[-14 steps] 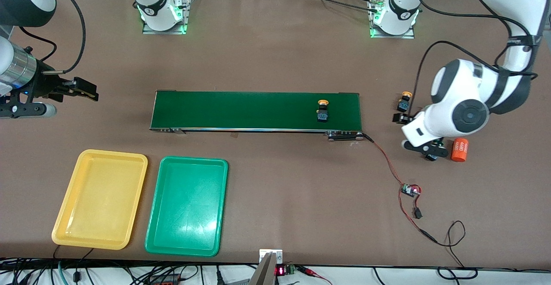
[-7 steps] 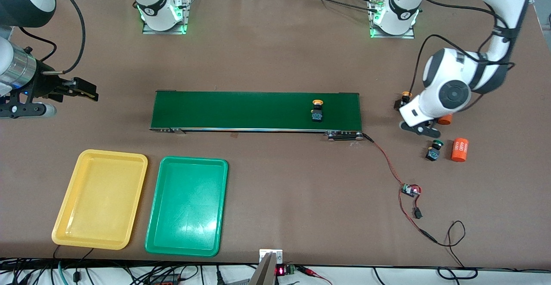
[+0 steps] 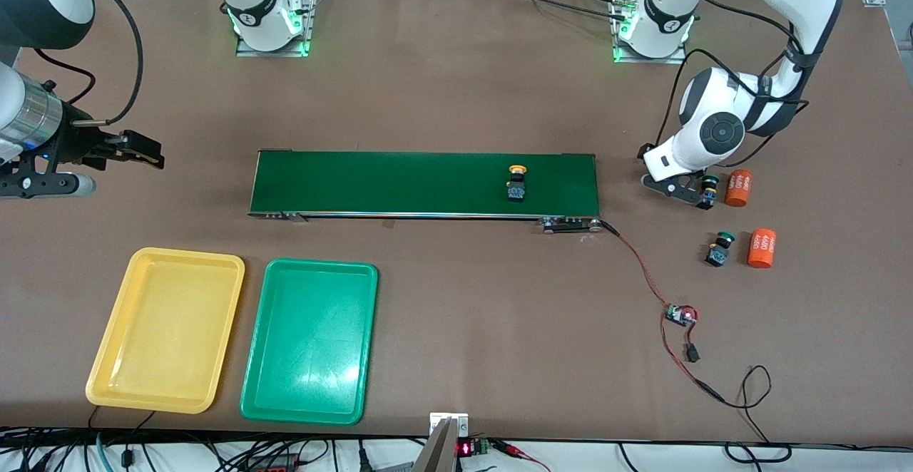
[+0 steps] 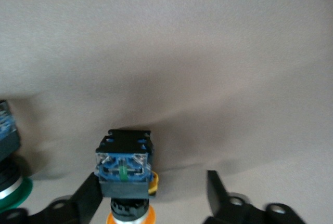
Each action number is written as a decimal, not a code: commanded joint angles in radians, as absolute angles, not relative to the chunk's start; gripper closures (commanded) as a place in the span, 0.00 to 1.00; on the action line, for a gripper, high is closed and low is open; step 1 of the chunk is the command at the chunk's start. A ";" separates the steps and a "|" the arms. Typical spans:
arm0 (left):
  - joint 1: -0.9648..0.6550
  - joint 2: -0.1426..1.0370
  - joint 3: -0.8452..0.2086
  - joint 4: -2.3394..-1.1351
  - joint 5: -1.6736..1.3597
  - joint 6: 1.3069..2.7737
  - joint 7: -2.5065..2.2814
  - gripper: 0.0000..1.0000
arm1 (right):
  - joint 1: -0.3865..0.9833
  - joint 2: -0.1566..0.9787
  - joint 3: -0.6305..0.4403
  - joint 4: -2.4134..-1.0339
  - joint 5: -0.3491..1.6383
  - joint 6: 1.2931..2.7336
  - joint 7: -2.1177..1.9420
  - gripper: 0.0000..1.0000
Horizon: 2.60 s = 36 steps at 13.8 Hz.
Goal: Sort buttons by color to trays
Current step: 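Place the second button on the belt with the left gripper, then return the left gripper and grasp a third push button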
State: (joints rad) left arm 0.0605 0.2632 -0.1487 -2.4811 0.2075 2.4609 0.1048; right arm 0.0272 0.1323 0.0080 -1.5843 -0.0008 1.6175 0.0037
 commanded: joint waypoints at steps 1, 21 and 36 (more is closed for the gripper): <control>0.049 0.273 -0.129 -2.484 0.221 2.496 0.126 0.65 | 0.025 0.137 0.006 -1.569 0.017 1.606 0.015 0.00; -0.253 0.406 -0.264 -2.014 0.020 2.275 -0.659 0.75 | 0.025 0.146 0.005 -1.565 0.038 1.620 0.017 0.00; -0.129 0.258 -0.187 -1.927 0.057 2.075 -0.207 0.00 | 0.017 0.152 0.005 -1.563 0.040 1.669 0.017 0.00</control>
